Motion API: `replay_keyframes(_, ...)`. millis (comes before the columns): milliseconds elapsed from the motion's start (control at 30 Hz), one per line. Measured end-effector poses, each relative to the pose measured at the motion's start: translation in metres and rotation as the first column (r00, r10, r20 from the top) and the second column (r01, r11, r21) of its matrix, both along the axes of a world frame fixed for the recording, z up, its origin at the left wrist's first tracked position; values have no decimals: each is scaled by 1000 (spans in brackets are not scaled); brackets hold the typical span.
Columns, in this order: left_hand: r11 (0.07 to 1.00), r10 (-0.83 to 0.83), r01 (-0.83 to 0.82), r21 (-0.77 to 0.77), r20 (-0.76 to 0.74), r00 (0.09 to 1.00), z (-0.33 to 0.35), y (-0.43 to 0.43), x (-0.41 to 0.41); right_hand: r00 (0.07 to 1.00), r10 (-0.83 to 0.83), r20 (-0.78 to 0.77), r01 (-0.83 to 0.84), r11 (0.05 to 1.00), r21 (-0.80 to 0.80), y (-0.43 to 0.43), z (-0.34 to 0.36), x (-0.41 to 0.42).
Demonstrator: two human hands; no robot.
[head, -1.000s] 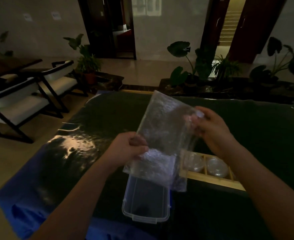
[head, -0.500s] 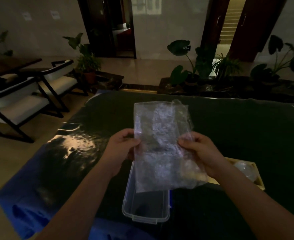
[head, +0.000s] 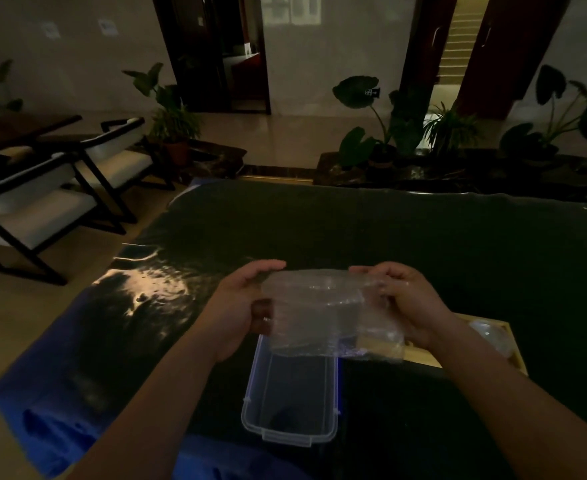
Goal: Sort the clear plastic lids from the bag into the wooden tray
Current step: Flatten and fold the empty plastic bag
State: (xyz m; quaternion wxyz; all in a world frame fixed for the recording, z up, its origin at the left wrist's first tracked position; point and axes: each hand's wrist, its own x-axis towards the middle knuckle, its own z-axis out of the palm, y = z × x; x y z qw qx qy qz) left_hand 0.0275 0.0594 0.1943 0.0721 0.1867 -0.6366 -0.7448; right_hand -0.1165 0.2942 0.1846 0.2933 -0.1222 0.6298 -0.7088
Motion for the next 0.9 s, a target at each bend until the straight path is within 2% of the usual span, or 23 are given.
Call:
replay_keyframes(133, 990, 92, -90, 106, -11, 996, 9, 5, 0, 999, -6, 50, 7, 999, -36, -1, -1, -1)
replay_keyframes(200, 995, -5, 6, 97, -13, 1000, 11, 7, 2, 1000, -7, 6, 7, 1000, -7, -2, 0, -2)
replay_keyframes(267, 983, -169, 164, 88, 54, 984, 9, 14, 5, 999, 4, -43, -3, 1000, 16, -3, 1, -2)
replay_keyframes(300, 977, -200, 191, 98, 93, 975, 6, 18, 5, 999, -3, -50, 4, 1000, 15, -5, 1, -2)
replay_keyframes(367, 994, -111, 110, 17, 98, 989, 2, 26, 4, 999, -34, -25, 34, 999, -24, -6, 1, -3)
replay_keyframes(433, 999, 25, -24, -40, 31, 999, -1, 28, 2, 998, -45, 35, 48, 992, -120, -3, -3, -7)
replay_keyframes(500, 992, 89, -90, -88, -19, 996, -3, 26, 1, 977, 88, 195, -36, 966, -257, 0, -9, -5)
replay_keyframes(533, 984, 102, -106, -146, -34, 994, -4, 25, 1, 935, 161, 316, -72, 959, -275, 0, -8, 0)
replay_keyframes(567, 974, 109, -117, -194, -49, 993, -4, 25, 2, 922, 207, 326, -133, 963, -236, -1, -10, 2)
replay_keyframes(633, 966, 128, -145, -214, -87, 988, -6, 24, 3, 954, 213, 210, -201, 977, -77, -5, -15, 8)
replay_keyframes(700, 967, 157, -175, -187, -109, 982, -7, 22, 3, 987, 114, 117, -115, 993, 2, -9, -16, 13)
replay_keyframes(800, 967, 169, -178, -183, -66, 983, -13, 23, 4, 999, -50, 8, 49, 998, 35, -11, -13, 12)
replay_keyframes(900, 967, 212, -218, -129, -59, 975, -11, 20, 4, 989, 5, -147, 14, 992, 128, -7, -3, 7)
